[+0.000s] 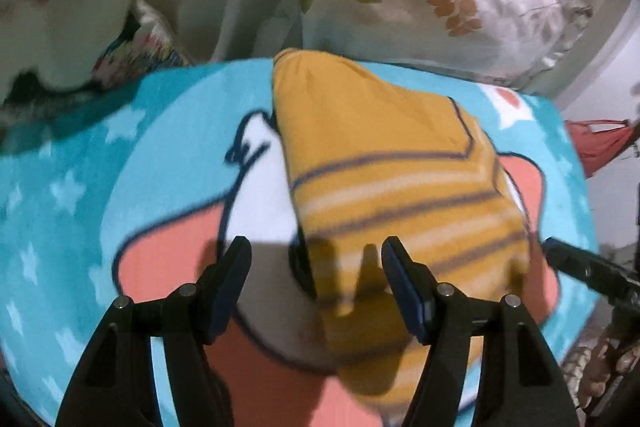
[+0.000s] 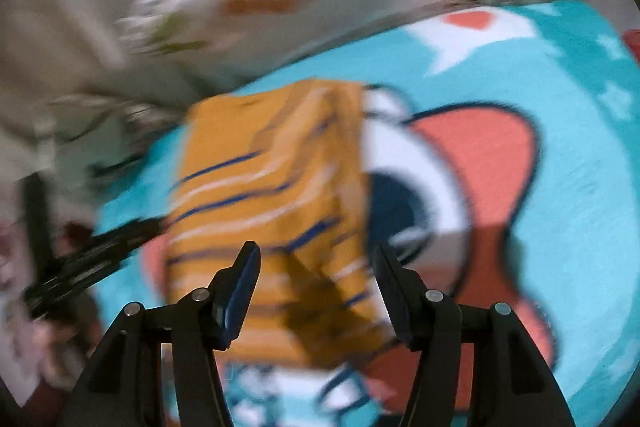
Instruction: Fold small clothes
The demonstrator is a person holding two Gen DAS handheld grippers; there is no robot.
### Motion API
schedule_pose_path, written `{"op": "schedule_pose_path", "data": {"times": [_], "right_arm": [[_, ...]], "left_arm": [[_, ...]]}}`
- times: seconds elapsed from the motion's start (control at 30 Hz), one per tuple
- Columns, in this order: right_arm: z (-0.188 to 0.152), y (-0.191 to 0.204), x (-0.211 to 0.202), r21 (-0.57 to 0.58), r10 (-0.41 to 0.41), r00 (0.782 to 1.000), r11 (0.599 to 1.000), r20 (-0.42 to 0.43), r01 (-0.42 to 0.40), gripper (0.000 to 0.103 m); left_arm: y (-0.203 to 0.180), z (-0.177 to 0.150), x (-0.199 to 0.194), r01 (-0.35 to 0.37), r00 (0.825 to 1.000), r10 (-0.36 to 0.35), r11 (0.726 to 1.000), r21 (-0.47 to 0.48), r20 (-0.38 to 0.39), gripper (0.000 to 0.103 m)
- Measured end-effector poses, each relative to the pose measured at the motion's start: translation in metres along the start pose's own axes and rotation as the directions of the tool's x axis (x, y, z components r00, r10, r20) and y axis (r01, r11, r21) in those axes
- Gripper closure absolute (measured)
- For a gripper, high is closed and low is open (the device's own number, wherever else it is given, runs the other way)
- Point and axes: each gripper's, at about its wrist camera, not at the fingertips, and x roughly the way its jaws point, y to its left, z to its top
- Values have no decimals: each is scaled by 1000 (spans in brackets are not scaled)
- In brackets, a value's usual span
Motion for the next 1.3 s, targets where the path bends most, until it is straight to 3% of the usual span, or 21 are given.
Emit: {"op": "schedule_pose_path", "data": {"times": [0.1,0.2,0.3,0.37,0.47,0.53,0.57,0.63,0.67,0.7,0.8,0.97,1.03,1.07,1.1,1.17,1.23,1.3], "right_arm": [[-23,11,-3,-27,88,996,996,-31,-89,40],[-34,3,-1,-50,0,1000,999,-26,-2,40],[-39,-11,5,-44,-33,998,999,-56,30,40],[-38,-14,14,-55,-26,996,998,-85,22,40],[-32,-11,29,-40,26,994,999,-107,-31,40],[-28,-11,42,-5,75,988,997,-139,-76,63],[-27,-12,45,1,84,984,996,-156,-85,84],[-23,-11,48,1,99,980,995,-173,-100,89],[-21,-8,48,-7,101,979,995,-177,-104,93],[-17,-5,44,-19,107,979,994,-176,-112,94],[-4,5,35,-46,129,979,989,-160,-138,94],[2,17,19,-123,112,984,984,-141,-130,92],[-2,15,20,-134,85,987,986,-135,-103,77],[-6,12,21,-134,74,988,987,-133,-92,61],[-9,10,22,-135,72,989,987,-132,-90,53],[-15,10,24,-147,74,987,985,-139,-95,52],[-21,11,29,-162,75,985,982,-154,-100,45],[-26,17,44,-207,12,986,977,-169,-47,41]], "left_arm": [[9,-32,-25,68,998,-68,997,-32,14,36],[5,-64,-41,106,994,-105,993,-57,20,36],[-9,-92,-42,91,995,-90,995,-28,33,36],[-24,-100,-37,41,998,-42,999,15,45,36],[-41,-107,-26,-20,996,16,999,46,93,27],[-46,-107,-17,-30,994,25,998,47,103,27],[-45,-105,-12,-36,995,32,998,44,99,27],[-38,-99,-3,-76,995,75,997,19,70,42],[-34,-95,-2,-81,995,81,997,5,57,71],[-26,-89,-2,-78,996,78,997,-13,39,86],[-21,-78,-10,-131,990,131,991,8,55,89],[-47,-87,-5,-285,958,273,944,164,91,91],[-50,-93,2,-286,958,277,942,175,75,93],[-49,-95,5,-284,959,276,944,170,69,93],[-48,-96,6,-284,959,277,945,163,67,93],[-46,-96,5,-277,960,270,949,149,67,93],[-44,-94,5,-262,965,256,956,135,62,94],[-42,-93,6,-250,968,245,960,126,54,94]]}}
